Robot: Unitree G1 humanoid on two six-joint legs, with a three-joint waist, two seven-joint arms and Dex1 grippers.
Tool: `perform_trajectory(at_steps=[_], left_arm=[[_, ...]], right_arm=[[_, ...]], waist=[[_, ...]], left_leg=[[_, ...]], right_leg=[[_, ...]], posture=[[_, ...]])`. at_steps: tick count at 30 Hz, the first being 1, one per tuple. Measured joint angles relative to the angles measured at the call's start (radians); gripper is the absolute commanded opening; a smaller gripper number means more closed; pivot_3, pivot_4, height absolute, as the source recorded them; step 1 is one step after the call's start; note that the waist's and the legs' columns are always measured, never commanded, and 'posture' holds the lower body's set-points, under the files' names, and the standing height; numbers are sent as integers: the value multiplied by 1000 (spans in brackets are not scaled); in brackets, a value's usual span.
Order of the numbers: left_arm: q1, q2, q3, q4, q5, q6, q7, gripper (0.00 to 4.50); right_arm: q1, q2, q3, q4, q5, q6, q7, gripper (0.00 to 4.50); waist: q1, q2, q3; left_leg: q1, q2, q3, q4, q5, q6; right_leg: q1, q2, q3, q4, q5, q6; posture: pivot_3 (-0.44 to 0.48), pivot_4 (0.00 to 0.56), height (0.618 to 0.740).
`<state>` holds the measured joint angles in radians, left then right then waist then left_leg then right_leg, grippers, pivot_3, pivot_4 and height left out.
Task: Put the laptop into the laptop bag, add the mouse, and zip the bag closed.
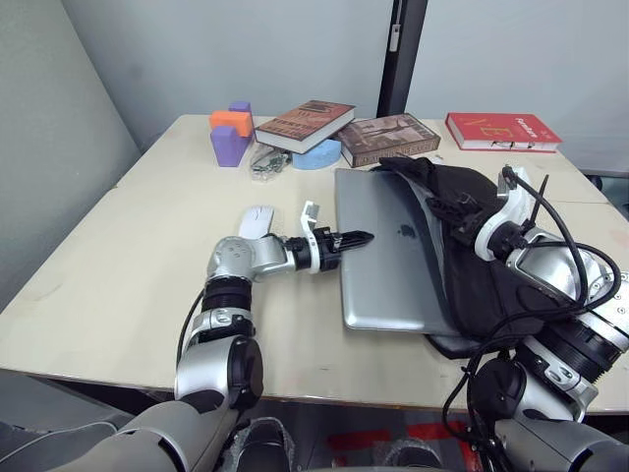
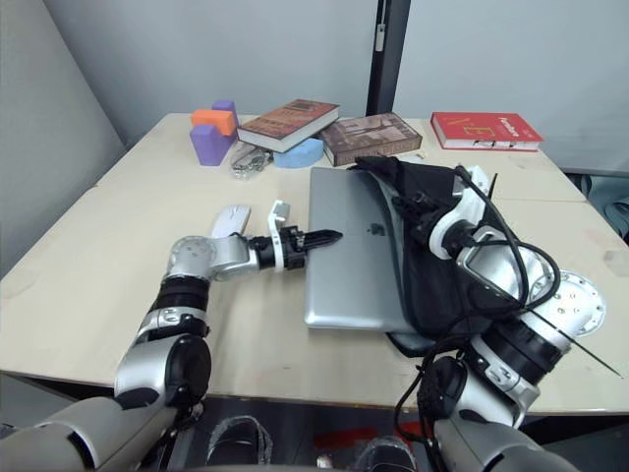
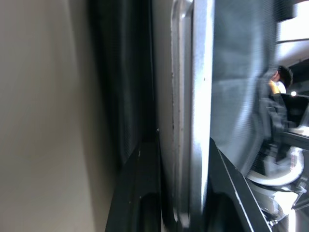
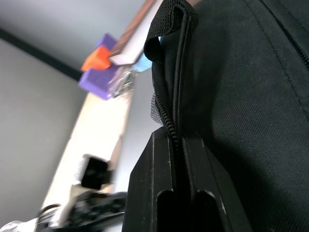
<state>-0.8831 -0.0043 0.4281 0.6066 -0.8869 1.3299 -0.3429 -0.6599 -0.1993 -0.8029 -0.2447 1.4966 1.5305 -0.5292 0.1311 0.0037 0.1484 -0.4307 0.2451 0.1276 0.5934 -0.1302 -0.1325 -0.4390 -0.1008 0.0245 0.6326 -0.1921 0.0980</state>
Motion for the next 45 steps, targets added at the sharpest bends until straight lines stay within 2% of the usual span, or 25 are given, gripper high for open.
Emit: perform_trajectory(at_steps=[3, 7, 13, 18, 27, 38, 45], left_arm=[[-13, -18, -18, 19, 26, -50, -18, 373], [-34, -41, -29, 45, 45, -111, -21, 373], [-101, -89, -48, 128, 101, -217, -19, 373], [-155, -108, -43, 193, 111, -259, -7, 373], [-199, -126, -56, 272, 130, -234, 1, 373], [-232, -138, -83, 341, 148, -325, -17, 373], [-237, -140, -142, 342, 173, -359, -65, 373]], right_arm=[[111, -137, 181, 8, 309, -213, -194, 34], [152, -209, 298, -3, 427, -381, -257, 34], [182, -219, 391, -34, 440, -510, -266, 34], [183, -220, 417, -43, 441, -566, -267, 34], [183, -224, 453, -45, 442, -590, -269, 34], [183, -231, 465, -45, 442, -590, -267, 34], [183, -231, 465, -45, 442, -592, -269, 34]], waist=[[2, 0, 0], [-2, 0, 0], [1, 0, 0], [0, 0, 0], [4, 0, 0], [5, 0, 0], [7, 0, 0]], left_leg=[[-1, 0, 0, 0, 0, 0], [-1, 0, 0, 1, 0, 0], [-7, -1, -1, 5, 0, 2], [-7, -1, -1, 5, 0, 2], [-8, -2, -2, 5, 0, 3], [-8, -2, -2, 8, 0, 4], [-8, -3, -2, 8, 0, 4]], right_leg=[[0, 0, 0, -1, 1, 1], [0, 0, 0, -1, 2, 3], [-3, -1, 0, -1, 3, 6], [-3, -2, 0, -1, 3, 6], [-3, -2, 0, -1, 3, 6], [-2, -2, 0, -1, 4, 7], [-1, -3, 0, -1, 4, 7]], posture=[[0, 150, 725], [0, 150, 725], [0, 150, 725], [0, 150, 725], [0, 150, 725], [0, 150, 725], [0, 150, 725]])
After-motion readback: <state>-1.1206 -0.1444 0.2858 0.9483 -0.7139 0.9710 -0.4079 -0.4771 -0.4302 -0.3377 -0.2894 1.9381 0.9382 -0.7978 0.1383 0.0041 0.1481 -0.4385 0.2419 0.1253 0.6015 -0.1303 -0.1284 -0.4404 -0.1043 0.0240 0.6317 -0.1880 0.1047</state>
